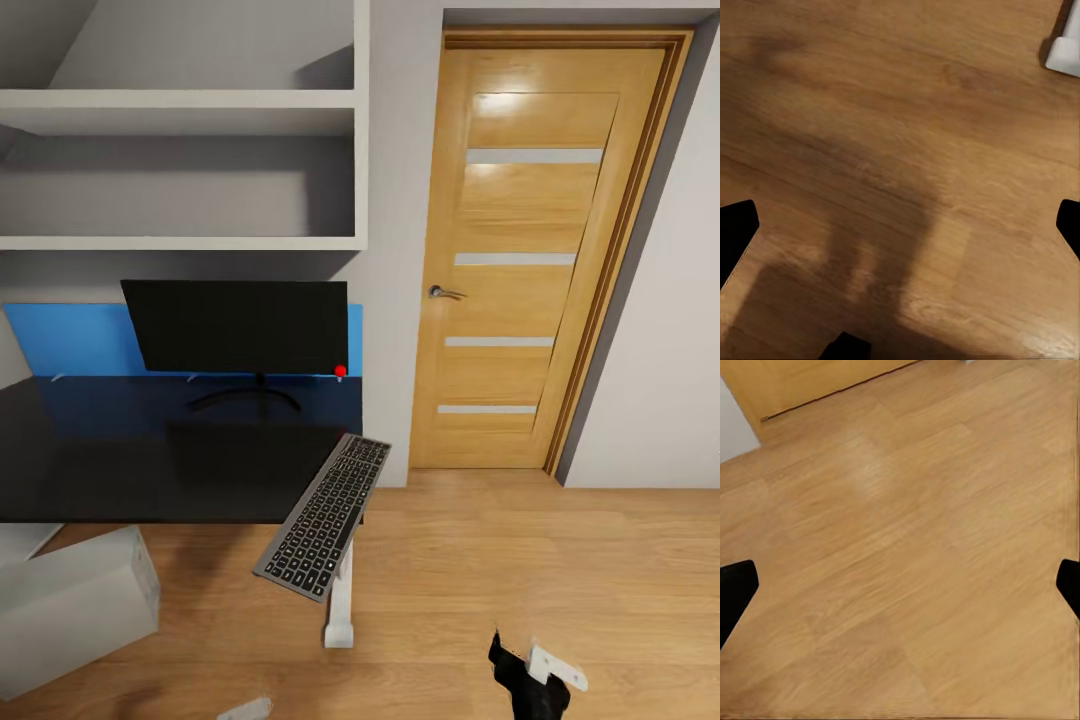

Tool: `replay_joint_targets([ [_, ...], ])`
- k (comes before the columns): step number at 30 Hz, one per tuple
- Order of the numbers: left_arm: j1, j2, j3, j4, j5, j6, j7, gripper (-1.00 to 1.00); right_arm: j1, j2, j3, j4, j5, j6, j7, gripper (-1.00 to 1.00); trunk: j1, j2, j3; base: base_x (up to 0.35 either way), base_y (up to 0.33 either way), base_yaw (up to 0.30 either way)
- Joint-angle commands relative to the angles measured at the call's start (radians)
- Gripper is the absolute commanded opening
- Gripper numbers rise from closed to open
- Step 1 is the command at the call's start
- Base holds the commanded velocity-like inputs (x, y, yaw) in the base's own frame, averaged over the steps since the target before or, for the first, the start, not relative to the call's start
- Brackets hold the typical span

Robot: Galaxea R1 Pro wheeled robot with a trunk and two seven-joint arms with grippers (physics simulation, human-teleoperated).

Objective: In the bedroom, organize the workspace by keeping the computer under the desk, ensuring the monitor is on the desk, placing the keyboard on the desk next to the monitor, placing the mouse on the desk next to the keyboard, moving the folder from the swivel chair onto the desk next to the mouse, stacking the notebook on top of the folder with the pen on top of the notebook, and positioning the swivel chair next to the desk.

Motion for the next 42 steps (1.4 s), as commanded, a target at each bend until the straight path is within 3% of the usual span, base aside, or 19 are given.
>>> replay_joint_targets([
  [1,-0.001,0.001,-0.010,0.013,0.010,-0.005,0.006,1.00,0.006,0.000,0.010,0.004,0.008,-0.005,-0.010,1.00,0.000,-0.001,-0.001,0.000,0.000,0.000],
  [3,-0.001,-0.002,-0.018,0.068,0.009,-0.007,0.007,1.00,0.031,-0.001,0.009,0.013,0.022,-0.013,-0.010,1.00,0.000,-0.001,-0.001,0.000,0.000,0.000],
  [6,-0.001,-0.027,-0.047,0.157,0.004,-0.029,0.005,1.00,0.079,-0.002,0.010,0.018,0.036,-0.025,-0.008,1.00,0.000,-0.001,-0.001,0.000,0.000,0.000],
  [8,-0.001,-0.037,-0.066,0.186,0.003,-0.065,0.005,1.00,0.106,-0.002,0.011,0.019,0.042,-0.028,-0.005,1.00,0.000,-0.001,-0.001,0.000,0.000,0.000],
  [9,-0.001,-0.046,-0.088,0.220,0.004,-0.123,-0.001,1.00,0.131,-0.004,0.012,0.020,0.057,-0.024,-0.002,1.00,-0.004,0.006,0.002,0.000,0.000,0.000],
  [11,-0.001,-0.047,-0.091,0.232,0.005,-0.132,-0.011,1.00,0.134,-0.008,0.013,0.020,0.060,-0.022,-0.002,1.00,-0.012,0.020,0.008,0.000,0.000,0.000],
  [13,-0.001,-0.045,-0.091,0.252,0.008,-0.142,-0.080,1.00,0.139,-0.013,0.013,0.021,0.064,-0.002,-0.002,1.00,-0.019,0.034,0.015,0.000,0.000,0.000],
  [21,-0.001,-0.046,-0.092,0.259,0.010,-0.150,-0.140,1.00,0.140,0.007,0.014,0.021,0.065,0.008,-0.003,1.00,-0.038,0.069,0.030,0.000,0.000,0.000],
  [42,-0.001,-0.047,-0.094,0.260,0.010,-0.150,-0.141,1.00,0.140,0.007,0.013,0.020,0.065,0.006,-0.003,1.00,-0.038,0.069,0.030,0.171,0.000,0.000],
])
